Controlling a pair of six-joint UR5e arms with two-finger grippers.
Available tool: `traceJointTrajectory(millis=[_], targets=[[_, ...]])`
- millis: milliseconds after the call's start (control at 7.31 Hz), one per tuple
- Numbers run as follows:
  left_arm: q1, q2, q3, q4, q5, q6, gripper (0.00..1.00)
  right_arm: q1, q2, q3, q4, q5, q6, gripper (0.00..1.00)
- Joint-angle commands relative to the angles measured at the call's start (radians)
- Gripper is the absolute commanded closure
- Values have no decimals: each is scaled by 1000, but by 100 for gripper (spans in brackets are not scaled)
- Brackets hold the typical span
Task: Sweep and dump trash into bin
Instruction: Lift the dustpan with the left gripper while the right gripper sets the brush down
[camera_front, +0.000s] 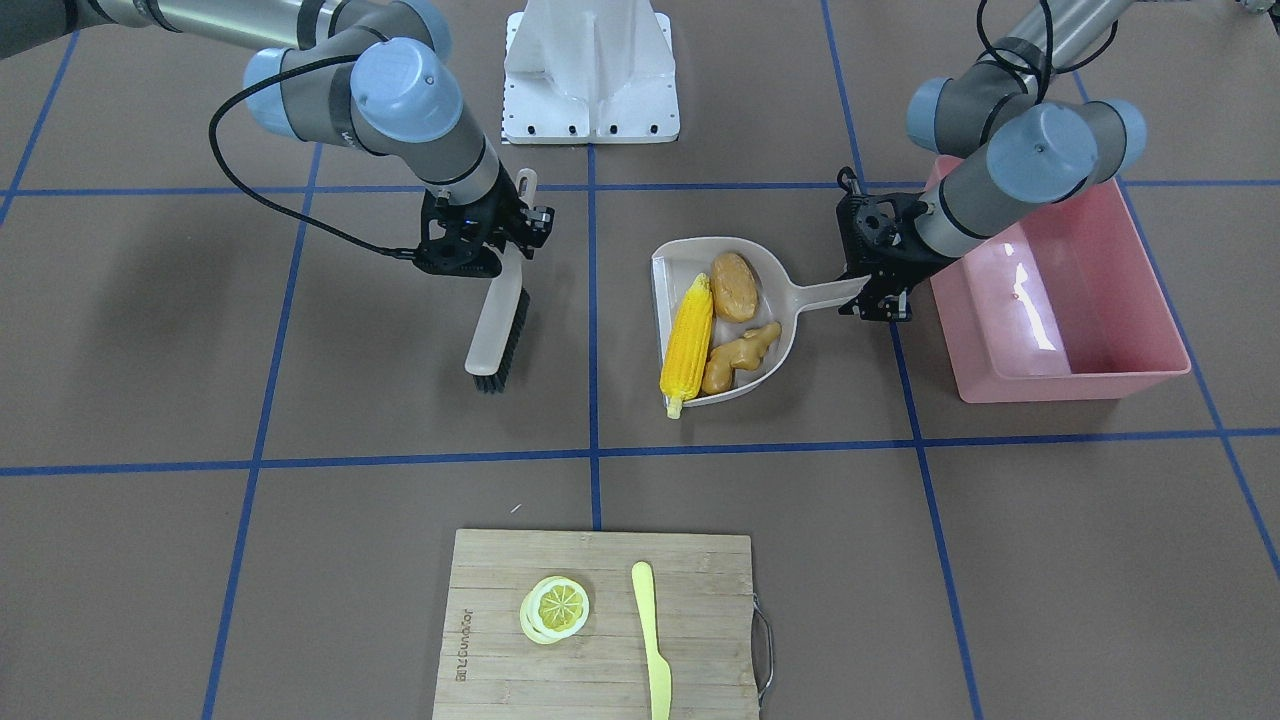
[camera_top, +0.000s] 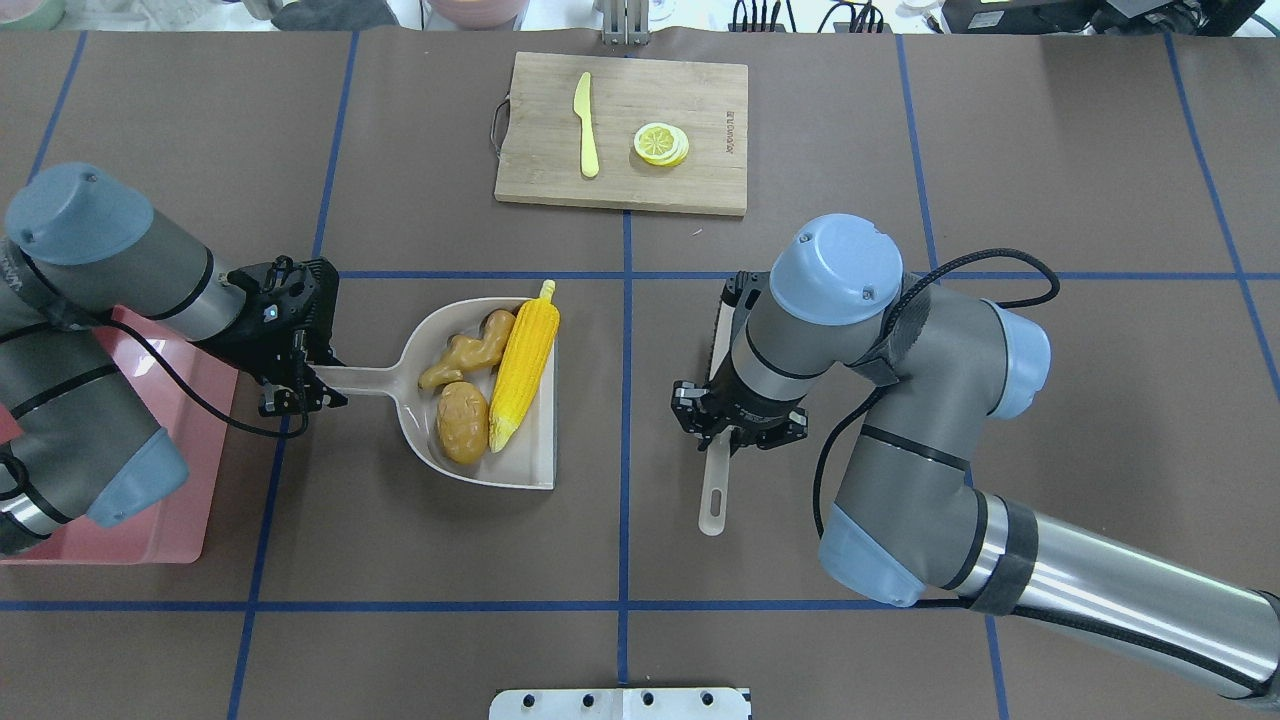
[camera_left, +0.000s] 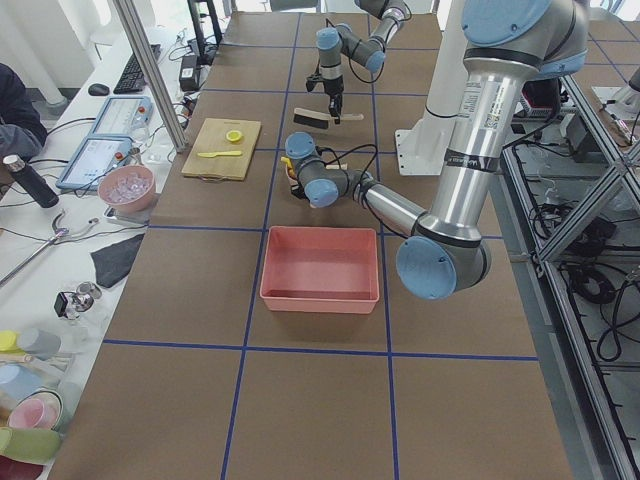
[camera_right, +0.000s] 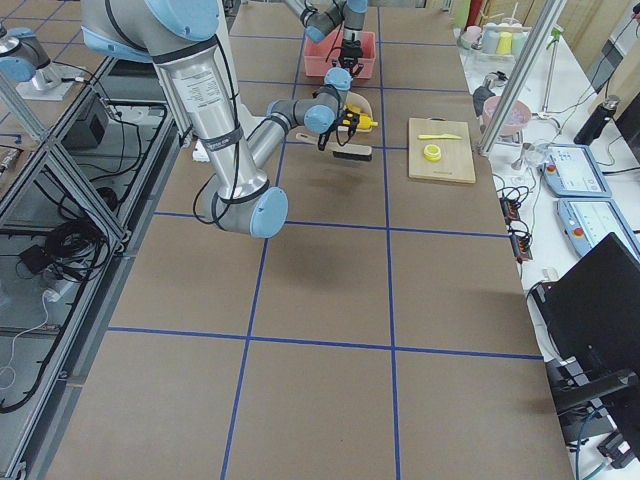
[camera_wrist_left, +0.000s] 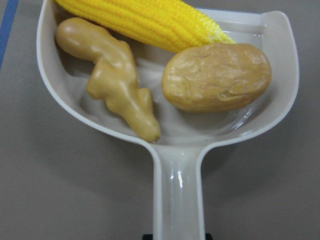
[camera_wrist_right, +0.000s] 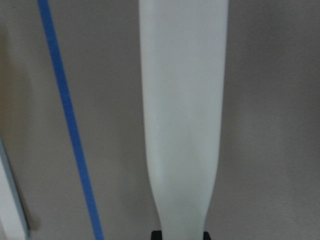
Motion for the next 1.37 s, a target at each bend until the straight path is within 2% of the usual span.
traceJointTrajectory(millis=[0,274,547,821,1232], targets=[[0,0,-1,-11,2,2,100,54,-122,157,-170,13,-127,100],[2,0,7,-40,3,2,100,97,-163,246,-285,18,-193,100],[2,0,2,-54,2,1,100,142,-212,293,-385,16,-325,100],[3,0,7,-85,0,-5,100,197,-270,328,-416,18,-481,100],[5,-3,7,-122,-18,-10,100,233,-343,343,-455,2,-604,100]])
